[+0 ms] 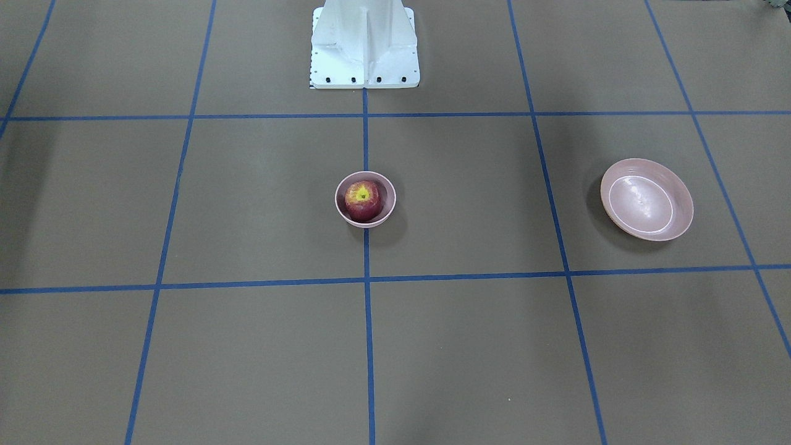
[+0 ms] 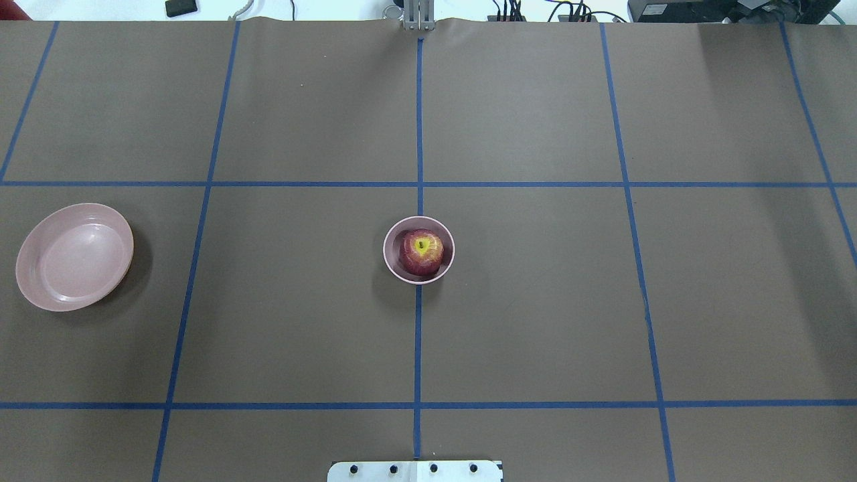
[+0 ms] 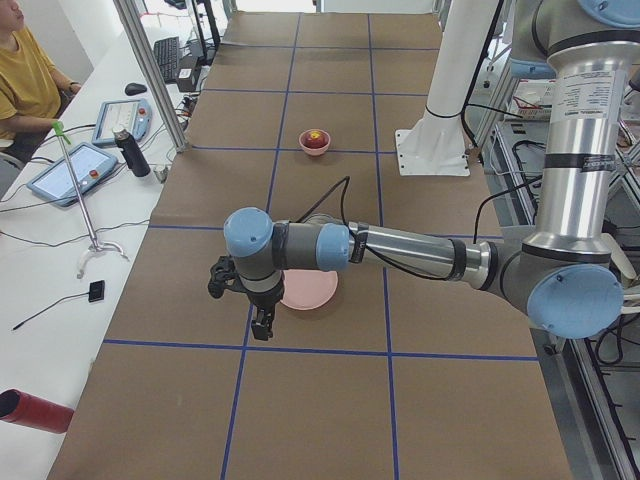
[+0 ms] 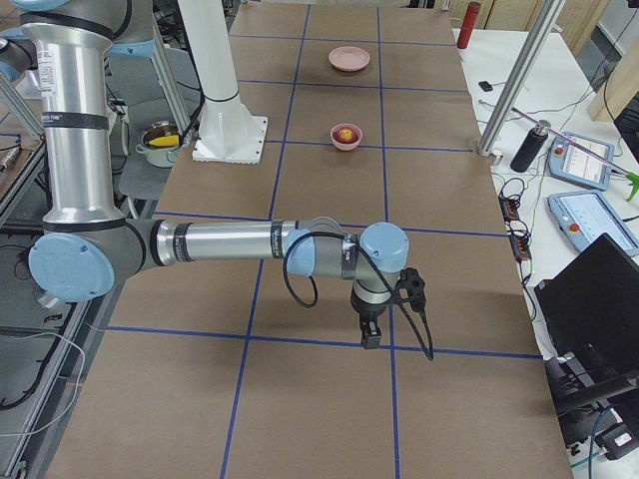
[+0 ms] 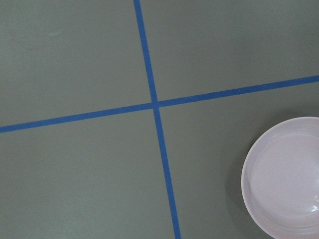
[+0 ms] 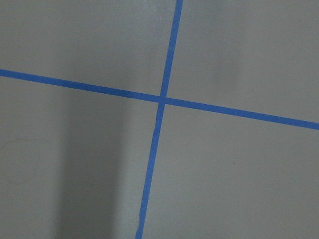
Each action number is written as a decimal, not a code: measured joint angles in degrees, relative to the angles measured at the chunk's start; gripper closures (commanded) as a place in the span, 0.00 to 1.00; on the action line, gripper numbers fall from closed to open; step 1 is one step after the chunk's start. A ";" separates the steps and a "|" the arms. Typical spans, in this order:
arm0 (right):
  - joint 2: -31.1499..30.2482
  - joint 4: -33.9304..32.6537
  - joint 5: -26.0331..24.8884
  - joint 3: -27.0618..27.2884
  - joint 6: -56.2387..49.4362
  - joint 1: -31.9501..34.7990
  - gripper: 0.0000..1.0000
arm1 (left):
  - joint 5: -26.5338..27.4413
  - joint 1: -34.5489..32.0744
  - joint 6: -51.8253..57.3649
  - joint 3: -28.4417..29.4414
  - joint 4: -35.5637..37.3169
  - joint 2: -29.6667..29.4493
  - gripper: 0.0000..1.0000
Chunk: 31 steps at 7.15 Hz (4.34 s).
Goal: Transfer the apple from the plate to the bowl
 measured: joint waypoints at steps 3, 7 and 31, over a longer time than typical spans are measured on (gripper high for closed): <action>0.00 0.03 0.00 0.08 0.00 0.03 0.00 | 0.15 -0.82 -0.03 0.44 -5.69 0.63 0.02; 0.00 0.03 0.00 0.14 0.00 0.01 0.00 | 0.23 -0.80 -0.24 0.64 -6.81 1.30 0.02; 0.00 0.02 0.00 -0.10 0.00 -0.01 0.00 | 0.06 -0.73 -0.05 0.40 -6.83 1.38 0.02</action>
